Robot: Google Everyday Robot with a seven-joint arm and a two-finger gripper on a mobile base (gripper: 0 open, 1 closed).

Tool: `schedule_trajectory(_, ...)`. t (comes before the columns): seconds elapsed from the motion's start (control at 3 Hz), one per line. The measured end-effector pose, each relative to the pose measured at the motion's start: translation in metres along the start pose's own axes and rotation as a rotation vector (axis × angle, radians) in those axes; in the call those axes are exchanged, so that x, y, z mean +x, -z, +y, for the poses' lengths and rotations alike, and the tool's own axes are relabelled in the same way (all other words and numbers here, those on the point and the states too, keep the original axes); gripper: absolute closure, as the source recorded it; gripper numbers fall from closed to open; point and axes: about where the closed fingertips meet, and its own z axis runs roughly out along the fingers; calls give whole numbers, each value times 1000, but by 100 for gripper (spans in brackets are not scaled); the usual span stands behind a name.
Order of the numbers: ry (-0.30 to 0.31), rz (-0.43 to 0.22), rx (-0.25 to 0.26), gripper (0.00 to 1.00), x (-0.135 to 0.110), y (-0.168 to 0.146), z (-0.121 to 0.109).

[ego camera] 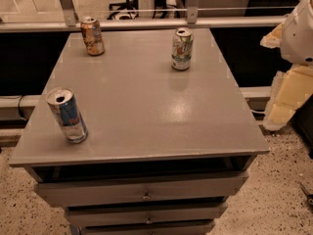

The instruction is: Move 7up can near redbull can

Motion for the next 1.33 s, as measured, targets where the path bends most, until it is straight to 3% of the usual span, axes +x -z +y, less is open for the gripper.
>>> schedule_trajectory(0.67,-6,-22,25,0,1,-4,-7)
schedule_trajectory(1.0,-48,-104,73,0,0,-17,-44)
schedule_trajectory(1.33,-73,-217,110,0,-7,-42,-100)
